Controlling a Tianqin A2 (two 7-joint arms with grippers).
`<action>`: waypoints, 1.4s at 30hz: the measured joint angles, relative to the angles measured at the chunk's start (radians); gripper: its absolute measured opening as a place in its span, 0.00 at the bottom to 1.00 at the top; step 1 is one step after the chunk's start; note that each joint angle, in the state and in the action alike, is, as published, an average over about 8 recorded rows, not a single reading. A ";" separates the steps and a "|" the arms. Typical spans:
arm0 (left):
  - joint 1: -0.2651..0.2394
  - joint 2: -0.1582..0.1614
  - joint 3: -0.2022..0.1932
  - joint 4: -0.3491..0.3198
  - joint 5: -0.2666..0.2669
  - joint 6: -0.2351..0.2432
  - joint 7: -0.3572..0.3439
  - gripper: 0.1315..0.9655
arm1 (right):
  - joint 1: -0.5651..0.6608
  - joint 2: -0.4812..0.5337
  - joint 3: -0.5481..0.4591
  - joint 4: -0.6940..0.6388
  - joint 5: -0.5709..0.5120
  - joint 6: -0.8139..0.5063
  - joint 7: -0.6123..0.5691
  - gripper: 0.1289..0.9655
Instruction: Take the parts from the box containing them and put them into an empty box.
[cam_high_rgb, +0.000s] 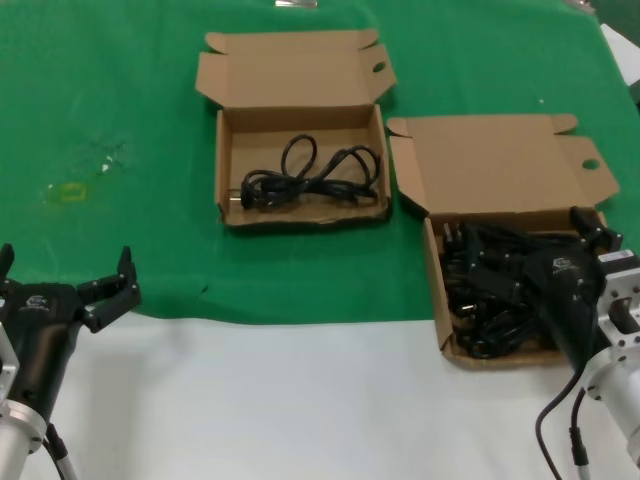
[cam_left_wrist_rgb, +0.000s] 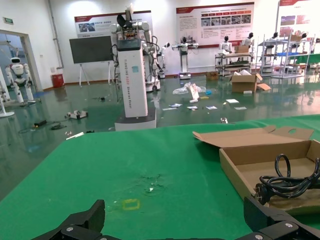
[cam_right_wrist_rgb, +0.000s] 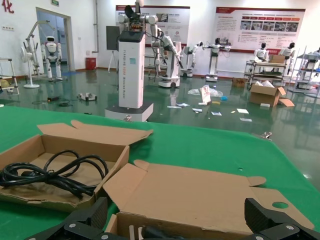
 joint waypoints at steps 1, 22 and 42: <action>0.000 0.000 0.000 0.000 0.000 0.000 0.000 1.00 | 0.000 0.000 0.000 0.000 0.000 0.000 0.000 1.00; 0.000 0.000 0.000 0.000 0.000 0.000 0.000 1.00 | 0.000 0.000 0.000 0.000 0.000 0.000 0.000 1.00; 0.000 0.000 0.000 0.000 0.000 0.000 0.000 1.00 | 0.000 0.000 0.000 0.000 0.000 0.000 0.000 1.00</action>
